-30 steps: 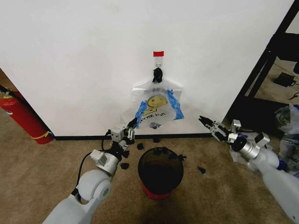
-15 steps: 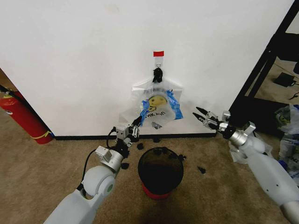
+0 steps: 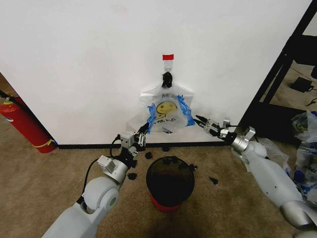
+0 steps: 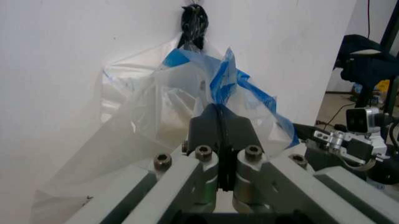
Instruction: Pick up the garbage bag from the wall and place it over the trash bin.
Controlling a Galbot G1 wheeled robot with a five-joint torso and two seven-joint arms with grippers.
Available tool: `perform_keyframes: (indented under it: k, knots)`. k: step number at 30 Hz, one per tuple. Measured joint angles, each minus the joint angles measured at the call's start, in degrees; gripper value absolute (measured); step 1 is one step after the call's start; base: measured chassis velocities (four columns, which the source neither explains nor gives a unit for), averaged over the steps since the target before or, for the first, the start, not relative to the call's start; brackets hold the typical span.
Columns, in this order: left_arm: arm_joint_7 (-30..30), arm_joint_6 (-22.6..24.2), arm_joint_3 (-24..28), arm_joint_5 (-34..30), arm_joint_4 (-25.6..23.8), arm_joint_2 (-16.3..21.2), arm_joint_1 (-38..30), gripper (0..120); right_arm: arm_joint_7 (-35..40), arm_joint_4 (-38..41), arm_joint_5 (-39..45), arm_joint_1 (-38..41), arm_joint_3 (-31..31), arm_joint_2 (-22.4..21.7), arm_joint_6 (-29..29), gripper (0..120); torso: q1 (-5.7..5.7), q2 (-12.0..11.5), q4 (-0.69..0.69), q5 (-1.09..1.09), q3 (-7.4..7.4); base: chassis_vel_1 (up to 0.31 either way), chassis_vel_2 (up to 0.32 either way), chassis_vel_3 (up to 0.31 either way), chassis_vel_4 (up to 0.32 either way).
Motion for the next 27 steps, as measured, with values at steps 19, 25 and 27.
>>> perform_keyframes:
  k: [19, 25, 27]
  knots:
    - [0.01, 0.09, 0.38, -0.31, 0.62, -0.17, -0.98, 0, -6.11, -4.03, -4.52, 2.49, -0.57, 2.09, -2.53, 80, 0.0, 0.01, -0.01, -0.01, 0.0, 0.0, 0.0, 0.0, 0.0]
    - [0.01, 0.09, 0.57, -0.31, 1.02, -0.16, -1.47, 0, -5.4, -3.57, -4.23, 2.54, -0.84, 2.52, -2.04, 84, 0.0, 0.01, -0.01, 0.0, 0.0, 0.0, 0.0, 0.0, 0.0]
    - [0.01, 0.09, 0.62, -0.31, 1.22, -0.24, -1.61, 0, -4.71, -3.58, -3.99, 2.75, -0.87, 2.58, -1.59, 74, 0.0, 0.01, -0.01, -0.01, 0.0, 0.0, 0.0, 0.0, 0.0]
